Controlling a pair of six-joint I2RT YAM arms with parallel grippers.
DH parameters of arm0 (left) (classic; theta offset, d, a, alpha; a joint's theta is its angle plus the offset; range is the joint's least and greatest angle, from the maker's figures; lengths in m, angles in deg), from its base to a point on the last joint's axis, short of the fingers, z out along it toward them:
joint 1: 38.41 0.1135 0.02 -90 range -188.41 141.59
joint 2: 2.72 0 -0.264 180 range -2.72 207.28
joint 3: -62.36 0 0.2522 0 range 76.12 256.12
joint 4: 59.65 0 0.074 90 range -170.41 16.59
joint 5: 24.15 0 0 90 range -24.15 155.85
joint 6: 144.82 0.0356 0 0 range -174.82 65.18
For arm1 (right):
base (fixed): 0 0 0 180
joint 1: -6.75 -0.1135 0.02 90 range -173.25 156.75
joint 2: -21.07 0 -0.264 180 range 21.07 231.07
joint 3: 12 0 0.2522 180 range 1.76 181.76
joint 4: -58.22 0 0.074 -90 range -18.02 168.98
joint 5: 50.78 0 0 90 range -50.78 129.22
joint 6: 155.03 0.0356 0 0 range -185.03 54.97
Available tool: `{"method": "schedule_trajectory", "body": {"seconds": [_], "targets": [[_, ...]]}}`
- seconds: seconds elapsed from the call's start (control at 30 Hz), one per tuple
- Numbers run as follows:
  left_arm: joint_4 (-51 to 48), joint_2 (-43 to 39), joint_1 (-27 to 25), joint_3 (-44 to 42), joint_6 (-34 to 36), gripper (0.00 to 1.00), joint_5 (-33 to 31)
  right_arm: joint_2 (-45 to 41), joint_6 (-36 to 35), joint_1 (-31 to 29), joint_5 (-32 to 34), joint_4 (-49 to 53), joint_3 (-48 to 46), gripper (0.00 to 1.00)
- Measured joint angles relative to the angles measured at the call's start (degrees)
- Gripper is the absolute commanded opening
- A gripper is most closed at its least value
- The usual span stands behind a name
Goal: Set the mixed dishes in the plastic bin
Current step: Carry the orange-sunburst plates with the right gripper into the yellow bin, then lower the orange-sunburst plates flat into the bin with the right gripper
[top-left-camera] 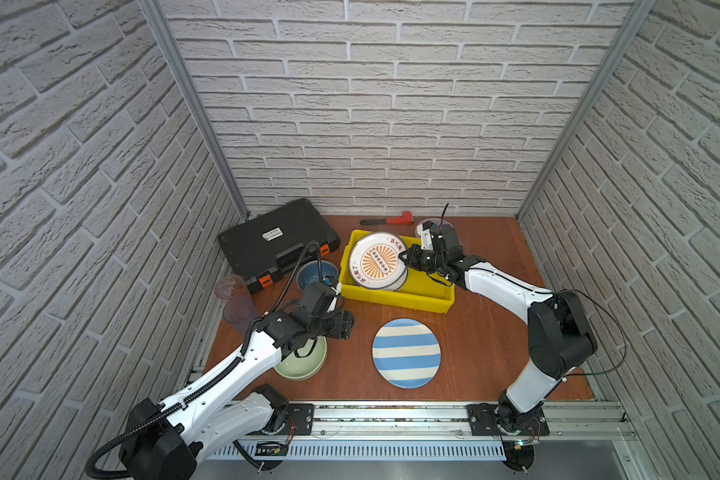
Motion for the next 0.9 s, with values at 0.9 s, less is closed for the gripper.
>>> {"method": "schedule_trajectory", "body": {"seconds": [0.9], "targets": [[0.0, 0.0, 0.33, 0.0, 0.0, 0.8, -0.07, 7.17, 2.8, 0.92, 0.31, -5.01, 0.02, 0.06]]}}
